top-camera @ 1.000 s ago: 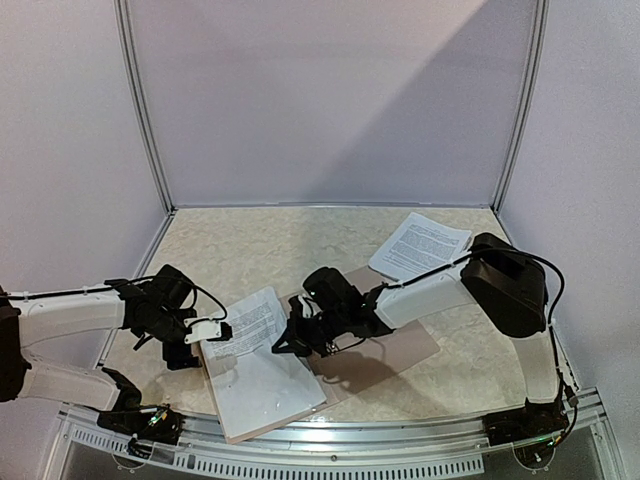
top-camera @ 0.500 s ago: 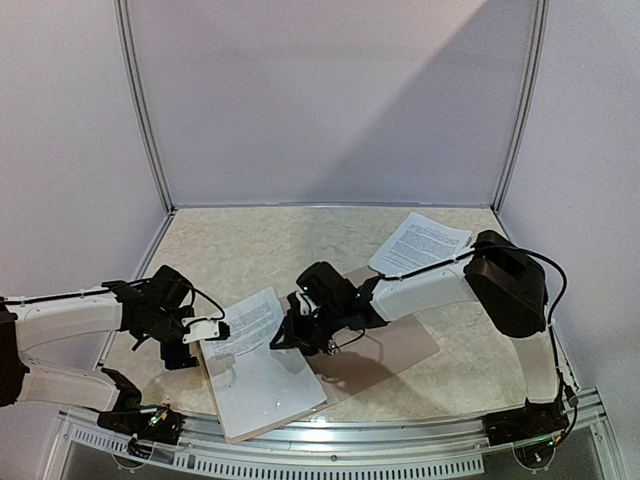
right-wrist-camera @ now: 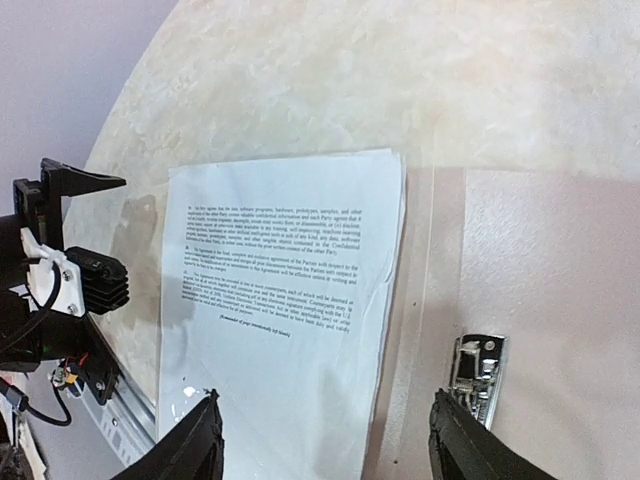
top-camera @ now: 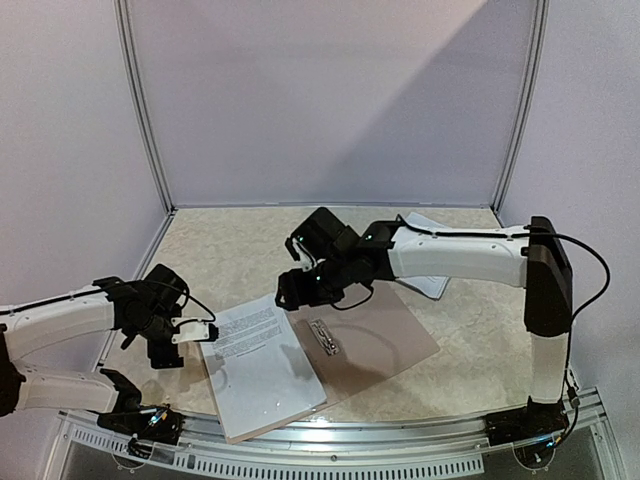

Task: Put the files into the folder
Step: Insert the folder to form pockets on the folder, then open the spring clip on the folder with some files.

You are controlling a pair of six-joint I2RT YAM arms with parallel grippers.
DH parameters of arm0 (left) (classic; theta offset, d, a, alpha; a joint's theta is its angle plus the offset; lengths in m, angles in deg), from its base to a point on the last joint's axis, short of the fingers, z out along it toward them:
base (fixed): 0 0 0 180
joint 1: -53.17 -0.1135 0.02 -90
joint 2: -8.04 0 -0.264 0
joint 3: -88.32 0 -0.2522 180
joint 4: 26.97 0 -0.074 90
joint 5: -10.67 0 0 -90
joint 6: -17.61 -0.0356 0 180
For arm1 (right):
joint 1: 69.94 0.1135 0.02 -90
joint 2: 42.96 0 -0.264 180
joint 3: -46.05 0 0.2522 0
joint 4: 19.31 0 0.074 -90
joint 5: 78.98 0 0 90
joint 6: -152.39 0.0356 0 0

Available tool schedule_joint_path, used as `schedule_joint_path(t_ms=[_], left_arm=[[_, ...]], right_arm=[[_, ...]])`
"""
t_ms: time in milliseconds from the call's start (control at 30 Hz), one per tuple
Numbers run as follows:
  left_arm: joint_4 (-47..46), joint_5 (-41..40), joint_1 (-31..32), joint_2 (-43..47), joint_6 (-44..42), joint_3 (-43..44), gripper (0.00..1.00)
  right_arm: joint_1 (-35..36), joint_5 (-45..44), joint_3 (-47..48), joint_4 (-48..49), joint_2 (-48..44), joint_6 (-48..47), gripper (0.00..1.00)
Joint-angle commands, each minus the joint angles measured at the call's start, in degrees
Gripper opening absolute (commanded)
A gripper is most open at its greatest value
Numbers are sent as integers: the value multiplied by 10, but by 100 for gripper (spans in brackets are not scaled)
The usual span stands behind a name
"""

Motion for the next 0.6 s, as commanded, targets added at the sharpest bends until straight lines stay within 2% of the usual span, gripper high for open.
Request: schedule_joint_path(t_ms=[0,300,567], left_arm=[[46,-5,-1,30,20,58,93],[78,52,-1,37,58,208,96],[48,104,0,13,42,245,99]], right_arm=[[-43,-68,19,-55,-39,-116,72],[-206,-56,-11,-78,-74,-143,76],[-372,-25,-172,-6,-154,-117,77]])
